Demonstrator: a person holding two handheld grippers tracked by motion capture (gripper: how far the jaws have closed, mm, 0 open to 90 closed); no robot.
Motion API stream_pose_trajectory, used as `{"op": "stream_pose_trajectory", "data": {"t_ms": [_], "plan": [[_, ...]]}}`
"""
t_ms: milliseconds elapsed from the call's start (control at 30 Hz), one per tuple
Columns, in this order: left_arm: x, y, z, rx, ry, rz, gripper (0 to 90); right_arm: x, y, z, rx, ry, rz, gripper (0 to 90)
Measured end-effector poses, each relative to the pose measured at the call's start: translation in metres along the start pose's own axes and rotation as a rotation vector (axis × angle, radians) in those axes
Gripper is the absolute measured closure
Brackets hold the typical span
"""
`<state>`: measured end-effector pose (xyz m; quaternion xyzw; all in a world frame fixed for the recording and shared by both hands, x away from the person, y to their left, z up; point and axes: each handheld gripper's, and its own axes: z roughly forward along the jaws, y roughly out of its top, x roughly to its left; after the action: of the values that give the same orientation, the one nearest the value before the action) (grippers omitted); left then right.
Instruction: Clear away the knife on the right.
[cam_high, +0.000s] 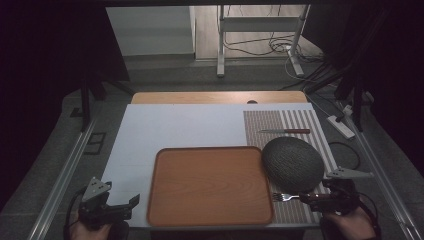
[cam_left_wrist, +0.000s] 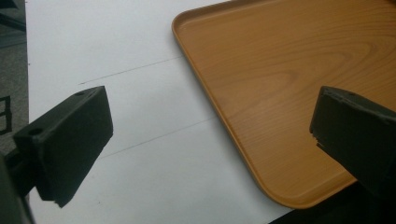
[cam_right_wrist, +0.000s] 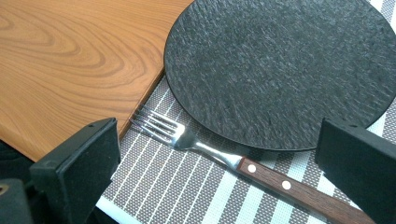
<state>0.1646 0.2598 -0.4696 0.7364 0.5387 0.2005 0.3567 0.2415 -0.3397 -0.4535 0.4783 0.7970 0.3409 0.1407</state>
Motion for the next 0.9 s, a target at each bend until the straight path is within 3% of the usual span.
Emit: {"op": "stream_pose_trajectory", "data": {"t_ms": [100,367,467,900], "plan": [[0.001,-0.0004,-0.0006,-0.009,0.019,0.0,0.0,0.0005,0.0,-0.0001,0.003,-0.003,-0.004,0.6],[0.0008,-0.0002,0.0002,-0.001,0.017,0.006,0.0,0.0015,0.0003,0.0007,0.01,-0.001,-0.015,0.6],[0.0011,0.0,0.0015,0.01,0.007,0.012,0.0,0.0006,0.0002,0.0002,0.006,0.014,-0.01,0.5],[0.0009,0.0011,0.0038,0.027,-0.011,0.022,0.2,0.0032,0.0006,0.0024,0.033,0.001,-0.035,0.6]]}}
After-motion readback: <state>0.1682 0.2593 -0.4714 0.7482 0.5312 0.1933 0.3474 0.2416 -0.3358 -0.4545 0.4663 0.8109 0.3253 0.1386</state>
